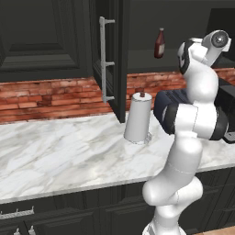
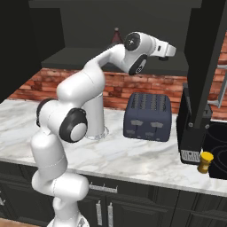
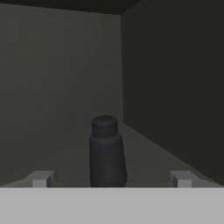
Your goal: Collect the turmeric, ketchup, and shaker from the cabinet and place them next to the stove.
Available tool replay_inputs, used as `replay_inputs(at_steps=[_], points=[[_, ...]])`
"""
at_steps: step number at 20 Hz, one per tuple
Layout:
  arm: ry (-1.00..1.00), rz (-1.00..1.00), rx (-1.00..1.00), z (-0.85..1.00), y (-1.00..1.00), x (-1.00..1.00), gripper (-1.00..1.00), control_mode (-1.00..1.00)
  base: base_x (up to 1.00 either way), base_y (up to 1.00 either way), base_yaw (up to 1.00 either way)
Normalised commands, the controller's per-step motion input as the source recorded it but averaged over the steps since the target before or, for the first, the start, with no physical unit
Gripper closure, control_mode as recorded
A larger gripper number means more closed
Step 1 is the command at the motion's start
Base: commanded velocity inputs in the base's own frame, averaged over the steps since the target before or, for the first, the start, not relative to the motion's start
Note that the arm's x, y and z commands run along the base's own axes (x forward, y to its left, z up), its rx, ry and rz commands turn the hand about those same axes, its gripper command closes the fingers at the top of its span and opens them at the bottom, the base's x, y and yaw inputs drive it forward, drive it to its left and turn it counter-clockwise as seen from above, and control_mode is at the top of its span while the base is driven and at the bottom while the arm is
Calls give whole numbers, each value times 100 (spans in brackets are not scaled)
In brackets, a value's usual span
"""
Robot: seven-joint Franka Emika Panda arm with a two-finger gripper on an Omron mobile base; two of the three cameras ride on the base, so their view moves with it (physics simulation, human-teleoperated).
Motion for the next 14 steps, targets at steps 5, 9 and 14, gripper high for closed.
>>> replay_inputs(at_steps=[5, 9, 14], points=[[0, 3, 0, 0, 0, 19, -100, -100, 0, 0, 0], [0, 2, 0, -3, -10, 21, -100, -100, 0, 0, 0], [0, 0, 0, -14, -28, 16, -100, -100, 0, 0, 0]])
